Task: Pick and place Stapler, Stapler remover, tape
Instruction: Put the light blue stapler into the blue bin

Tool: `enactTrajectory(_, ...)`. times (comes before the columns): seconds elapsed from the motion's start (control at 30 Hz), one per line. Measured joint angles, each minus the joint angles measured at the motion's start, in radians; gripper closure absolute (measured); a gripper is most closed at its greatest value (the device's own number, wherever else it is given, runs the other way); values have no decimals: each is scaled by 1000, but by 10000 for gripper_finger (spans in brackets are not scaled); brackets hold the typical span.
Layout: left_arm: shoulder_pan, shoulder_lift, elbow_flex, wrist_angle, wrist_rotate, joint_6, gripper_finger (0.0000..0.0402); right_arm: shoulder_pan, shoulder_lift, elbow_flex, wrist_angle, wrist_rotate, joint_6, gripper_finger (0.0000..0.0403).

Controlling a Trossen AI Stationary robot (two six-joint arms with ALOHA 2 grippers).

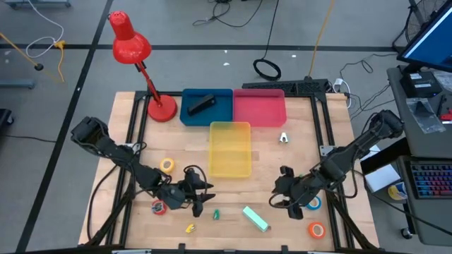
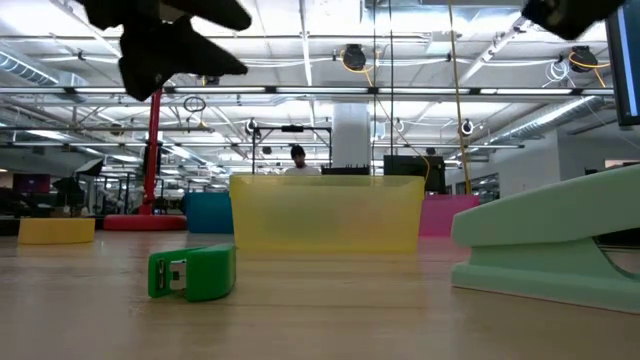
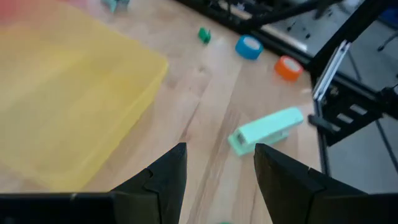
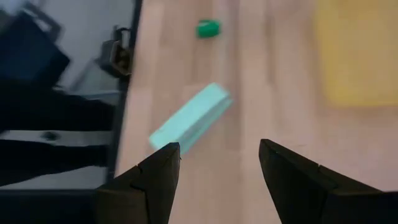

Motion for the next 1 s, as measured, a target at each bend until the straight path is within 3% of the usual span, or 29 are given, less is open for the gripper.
enactTrajectory(0.13, -18, 0, 0, -66, 1, -57, 215, -1, 0, -105, 167, -126, 75, 191)
enactTrajectory(0.33, -24, 0, 0, -95, 8, -74, 215, -3, 0, -274, 504, -228, 221, 191)
enactTrajectory(0.5, -23, -1, 0, -82, 23, -66, 215, -16, 0, -371, 700, -264, 326, 191)
enactTrajectory(0.73, -7, -1, 0, -52, 27, -97, 215, -53, 0, -423, 821, -282, 359, 190)
enactTrajectory(1.0, 18, -1, 0, -7, 50, 36, 215, -84, -1, -459, 992, -281, 357, 190)
